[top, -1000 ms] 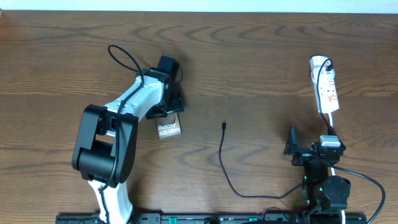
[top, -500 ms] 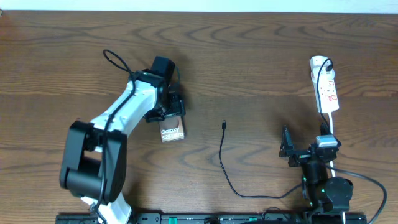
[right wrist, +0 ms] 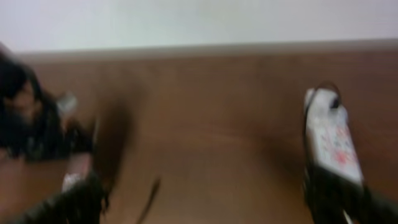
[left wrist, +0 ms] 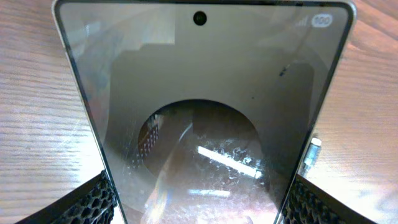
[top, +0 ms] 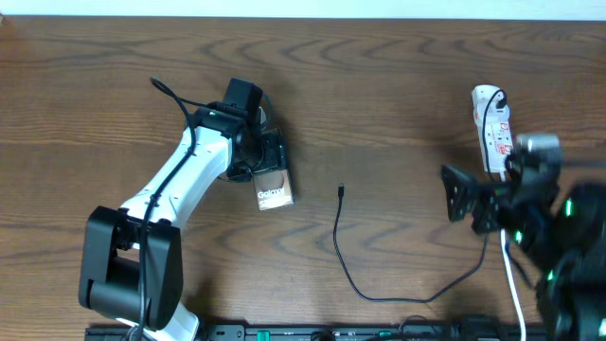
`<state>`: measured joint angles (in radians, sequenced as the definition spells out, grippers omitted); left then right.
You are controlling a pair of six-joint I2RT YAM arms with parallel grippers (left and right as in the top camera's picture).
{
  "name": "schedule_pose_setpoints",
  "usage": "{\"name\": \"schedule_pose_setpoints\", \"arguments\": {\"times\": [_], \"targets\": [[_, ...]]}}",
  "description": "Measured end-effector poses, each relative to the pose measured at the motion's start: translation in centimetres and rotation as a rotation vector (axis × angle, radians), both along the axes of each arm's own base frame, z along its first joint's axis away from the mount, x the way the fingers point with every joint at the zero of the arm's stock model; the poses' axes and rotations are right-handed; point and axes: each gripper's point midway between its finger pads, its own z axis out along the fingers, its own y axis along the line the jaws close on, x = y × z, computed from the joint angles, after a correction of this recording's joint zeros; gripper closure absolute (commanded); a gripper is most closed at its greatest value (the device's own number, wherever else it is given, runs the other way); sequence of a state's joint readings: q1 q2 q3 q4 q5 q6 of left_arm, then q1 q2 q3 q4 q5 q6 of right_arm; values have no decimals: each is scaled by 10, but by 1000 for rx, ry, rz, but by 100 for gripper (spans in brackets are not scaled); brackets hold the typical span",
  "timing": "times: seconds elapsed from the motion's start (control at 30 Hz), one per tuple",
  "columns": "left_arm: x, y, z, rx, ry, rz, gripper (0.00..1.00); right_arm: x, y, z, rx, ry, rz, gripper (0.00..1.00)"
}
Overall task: Plug charger to phone and switch on socket
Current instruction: 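Move the right gripper toward the phone held by the left gripper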
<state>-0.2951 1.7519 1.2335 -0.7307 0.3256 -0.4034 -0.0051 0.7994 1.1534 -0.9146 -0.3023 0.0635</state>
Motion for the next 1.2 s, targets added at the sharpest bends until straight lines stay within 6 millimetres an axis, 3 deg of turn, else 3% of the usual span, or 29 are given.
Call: {"name": "schedule_pose_setpoints", "arguments": {"times": [0.07,0.17,0.2,0.43,0.7,1.0,1.2], "targets": [[-2,-5,2,-30,7,-7,24,9,8,3,27,65,40,2],[-4,-14,5,-85,18,-21,24,26,27,-1,96,135,141,27],[-4,-17,6,-102,20,-25,24,28,33,-4,122,159,172,29],[-8,-31,14,-194,36,-50,24,39,76,-54,211,376,334,29],[-15,-47,23,-297,67,-77,24,41,145,-129,200,571,519,29],[-20,-56,30,-366,88,-95,24,49,214,-185,193,660,593,32],[-19,-56,31,-378,91,-91,24,44,234,-207,172,703,600,39]]}}
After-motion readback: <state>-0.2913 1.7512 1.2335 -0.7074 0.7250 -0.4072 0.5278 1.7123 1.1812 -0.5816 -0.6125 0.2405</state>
